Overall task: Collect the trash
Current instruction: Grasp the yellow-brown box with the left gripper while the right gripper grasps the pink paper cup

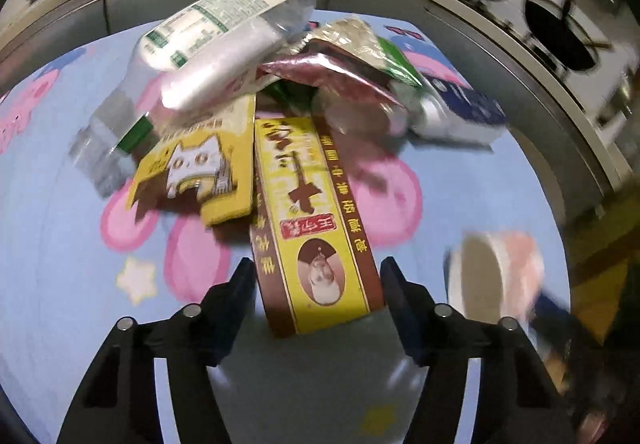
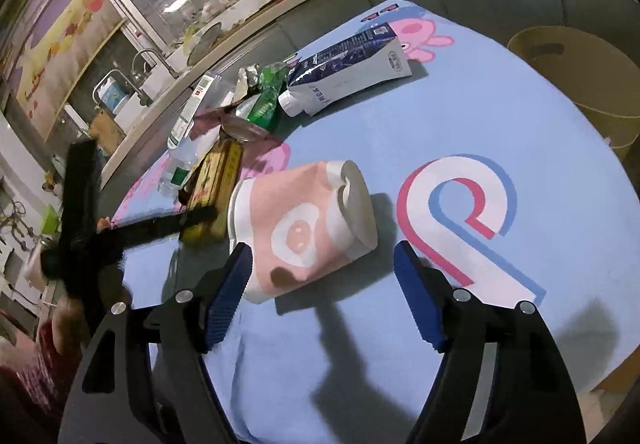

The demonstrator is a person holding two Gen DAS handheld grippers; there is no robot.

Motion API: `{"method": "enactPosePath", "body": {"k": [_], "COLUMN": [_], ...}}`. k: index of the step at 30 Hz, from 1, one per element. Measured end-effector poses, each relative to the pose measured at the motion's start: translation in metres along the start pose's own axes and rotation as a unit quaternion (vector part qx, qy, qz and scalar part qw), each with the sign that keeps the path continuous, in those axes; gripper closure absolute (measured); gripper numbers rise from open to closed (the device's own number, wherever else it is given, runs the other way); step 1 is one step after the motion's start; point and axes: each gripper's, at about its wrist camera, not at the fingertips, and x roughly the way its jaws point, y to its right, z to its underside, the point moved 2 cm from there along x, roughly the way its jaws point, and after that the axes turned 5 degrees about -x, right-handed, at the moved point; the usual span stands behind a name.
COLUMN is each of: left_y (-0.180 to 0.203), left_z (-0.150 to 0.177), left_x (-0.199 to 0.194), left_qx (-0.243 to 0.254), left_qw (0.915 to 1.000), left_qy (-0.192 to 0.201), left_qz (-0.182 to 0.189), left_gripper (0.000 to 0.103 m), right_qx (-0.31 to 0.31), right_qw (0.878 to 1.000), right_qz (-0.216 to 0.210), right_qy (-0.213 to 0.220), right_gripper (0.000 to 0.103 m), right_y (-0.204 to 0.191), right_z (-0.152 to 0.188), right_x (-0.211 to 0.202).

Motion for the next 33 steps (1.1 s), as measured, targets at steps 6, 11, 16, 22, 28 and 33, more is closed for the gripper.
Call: {"method": "enactPosePath", "body": {"k": [6,11,16,22,28,33], "left_y": [-0.018,-0.045,-0.059,-0.048,-0.037,-0.035], "left_z": [0.053,0.075,0.073,0.069,0.066,0.062], "left_x": [-0.029,-0.045,-0.048,-0.047,-0.040,-0.033], "left_qx": [0.073,0.065,0.034,0.039,0.058,0.061], "left_qw": [0.9966,0.9972,0.9991,0.9989,0.9983,0.9971], "left_qy": [-0.018,-0.020,-0.017,-0.006,-0.003,0.001], "left_qz": [0.033,0.032,0.018,0.024,0.000,-0.046], "left_gripper": [0.042,0.041,0.027,0.021,0.020,0.034], "right_qx": [-0.012,-0.025,-0.031,-0.044,-0.061,-0.081], "right_qw": [1.000,1.000,0.999,0.998,0.996,0.993], "right_qz": [0.001,0.007,0.014,0.040,0.061,0.080], "right_qy": [-0.004,-0.010,-0.020,-0.015,-0.019,-0.014], "right_gripper": [0.031,0.028,0.023,0.013,0.010,0.010], "right_y": [-0.012,-0.021,-0.028,-0.033,-0.038,-0.042], "right_z": [0.001,0.005,0.009,0.011,0.017,0.018], "right_x": [0.002,0.007,0.013,0.012,0.019,0.024]}}
